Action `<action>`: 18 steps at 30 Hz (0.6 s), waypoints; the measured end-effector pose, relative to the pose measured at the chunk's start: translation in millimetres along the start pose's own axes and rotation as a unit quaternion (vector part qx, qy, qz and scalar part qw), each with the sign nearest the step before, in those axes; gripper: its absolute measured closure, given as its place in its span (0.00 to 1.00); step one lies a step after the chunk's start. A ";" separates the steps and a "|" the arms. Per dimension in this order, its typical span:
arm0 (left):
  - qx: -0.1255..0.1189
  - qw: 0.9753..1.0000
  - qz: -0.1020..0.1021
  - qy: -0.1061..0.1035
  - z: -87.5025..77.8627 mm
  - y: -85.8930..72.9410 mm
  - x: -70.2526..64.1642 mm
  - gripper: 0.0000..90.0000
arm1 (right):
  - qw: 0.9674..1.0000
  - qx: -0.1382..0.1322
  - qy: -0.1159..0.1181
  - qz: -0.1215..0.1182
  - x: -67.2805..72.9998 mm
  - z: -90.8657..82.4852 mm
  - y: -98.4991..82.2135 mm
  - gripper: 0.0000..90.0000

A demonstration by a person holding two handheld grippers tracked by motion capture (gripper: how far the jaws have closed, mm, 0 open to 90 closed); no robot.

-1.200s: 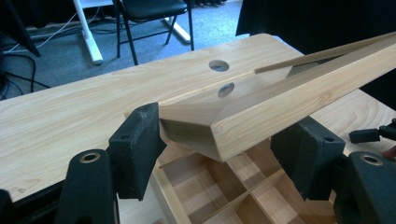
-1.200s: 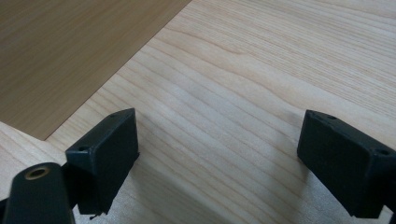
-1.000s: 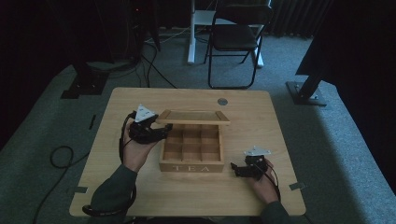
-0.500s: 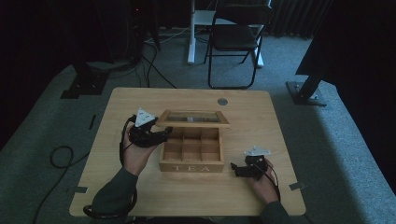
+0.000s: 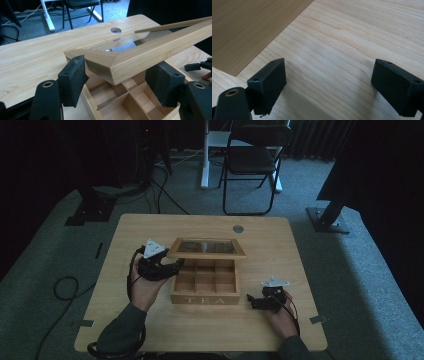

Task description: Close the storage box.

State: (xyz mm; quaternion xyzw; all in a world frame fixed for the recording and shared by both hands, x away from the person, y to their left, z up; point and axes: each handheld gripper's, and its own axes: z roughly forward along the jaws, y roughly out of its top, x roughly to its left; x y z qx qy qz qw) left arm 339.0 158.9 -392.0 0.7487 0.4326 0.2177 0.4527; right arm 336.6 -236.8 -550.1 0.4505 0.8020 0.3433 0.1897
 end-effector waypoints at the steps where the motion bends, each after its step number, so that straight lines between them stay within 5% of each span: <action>1: 0.001 1.000 0.000 -0.001 -0.1 -0.3 0.3 0.37 | 1.000 0.000 0.000 0.000 0.0 0.1 0.1 0.13; 18: 0.010 1.000 -0.012 -0.014 2.1 -10.2 2.4 0.36 | 1.000 -0.002 -0.002 0.000 0.1 0.5 0.3 0.13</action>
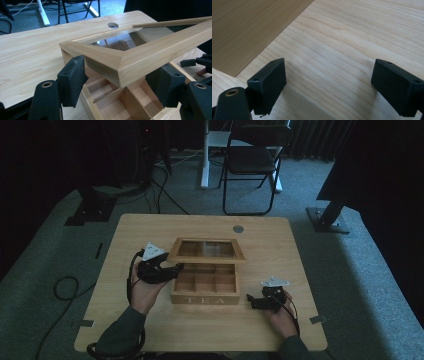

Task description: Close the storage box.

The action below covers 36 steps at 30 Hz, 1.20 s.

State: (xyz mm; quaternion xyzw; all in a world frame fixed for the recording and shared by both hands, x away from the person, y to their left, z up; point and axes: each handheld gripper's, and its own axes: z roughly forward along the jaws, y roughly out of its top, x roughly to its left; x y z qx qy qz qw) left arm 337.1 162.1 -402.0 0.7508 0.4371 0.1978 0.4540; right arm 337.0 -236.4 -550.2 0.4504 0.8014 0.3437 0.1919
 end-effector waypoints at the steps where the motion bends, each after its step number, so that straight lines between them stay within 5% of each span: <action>1: 0.000 1.000 -0.002 -0.001 0.3 -0.8 -0.2 0.36 | 1.000 0.000 0.000 0.000 0.0 0.0 0.0 0.13; 36: 0.034 0.999 -0.024 -0.019 9.2 -28.2 0.8 0.37 | 1.000 0.000 0.000 0.002 0.6 0.3 0.2 0.13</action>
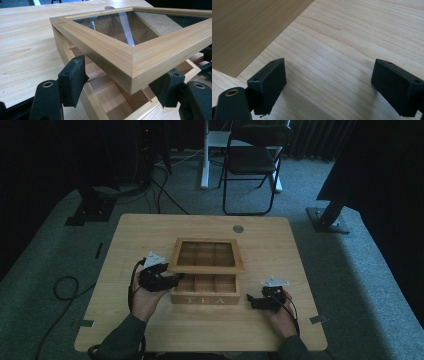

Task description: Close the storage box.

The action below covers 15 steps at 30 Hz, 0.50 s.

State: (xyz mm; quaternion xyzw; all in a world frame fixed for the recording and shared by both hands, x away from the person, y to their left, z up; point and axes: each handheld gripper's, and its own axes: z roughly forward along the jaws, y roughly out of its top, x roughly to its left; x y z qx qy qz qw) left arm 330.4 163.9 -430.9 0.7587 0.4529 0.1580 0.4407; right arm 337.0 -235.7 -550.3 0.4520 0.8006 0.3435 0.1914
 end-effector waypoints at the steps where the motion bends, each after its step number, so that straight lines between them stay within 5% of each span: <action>1: -0.001 1.000 -0.001 0.000 0.2 -0.6 -0.1 0.38 | 1.000 0.000 0.000 0.000 0.1 0.0 0.1 0.13; 15: 0.013 1.000 0.001 0.000 6.6 -17.6 -1.4 0.38 | 1.000 0.000 0.001 0.000 0.6 0.7 0.7 0.13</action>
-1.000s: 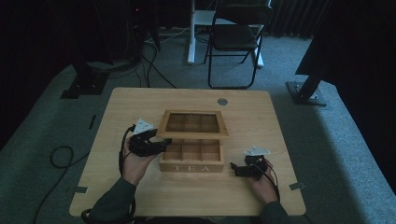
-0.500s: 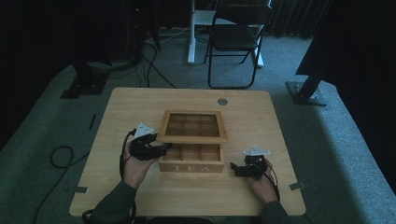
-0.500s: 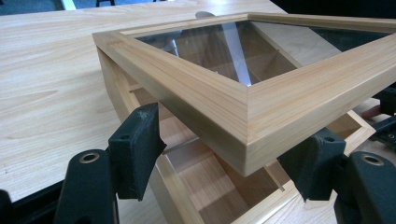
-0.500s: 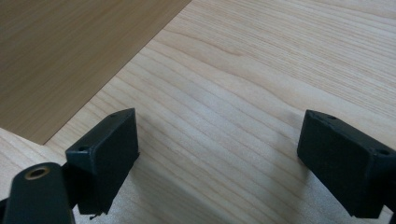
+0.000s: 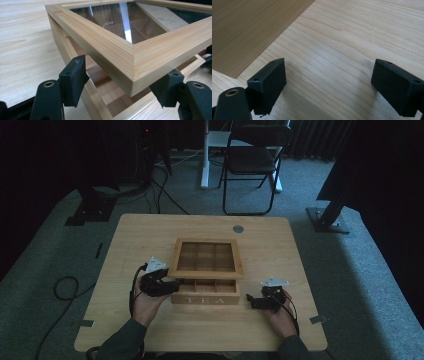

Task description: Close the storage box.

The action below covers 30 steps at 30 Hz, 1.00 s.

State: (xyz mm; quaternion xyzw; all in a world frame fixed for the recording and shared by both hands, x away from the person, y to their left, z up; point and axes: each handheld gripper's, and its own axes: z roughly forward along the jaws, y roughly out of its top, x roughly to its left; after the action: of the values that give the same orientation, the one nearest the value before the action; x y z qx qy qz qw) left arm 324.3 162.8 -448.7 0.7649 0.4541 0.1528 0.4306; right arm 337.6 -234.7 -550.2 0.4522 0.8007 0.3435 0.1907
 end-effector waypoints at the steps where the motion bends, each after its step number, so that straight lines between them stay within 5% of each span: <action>1: 0.001 1.000 0.001 0.001 0.3 -0.8 -0.2 0.38 | 1.000 0.000 0.000 0.000 0.0 0.0 0.0 0.13; 30: 0.016 1.000 0.013 0.003 10.0 -23.4 -0.3 0.38 | 1.000 0.000 0.000 -0.001 -0.1 0.1 0.0 0.13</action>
State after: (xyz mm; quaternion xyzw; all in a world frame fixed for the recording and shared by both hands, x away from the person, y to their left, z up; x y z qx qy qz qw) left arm 317.2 162.4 -473.1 0.7772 0.4477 0.1531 0.4147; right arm 337.7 -234.7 -550.3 0.4513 0.8011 0.3436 0.1910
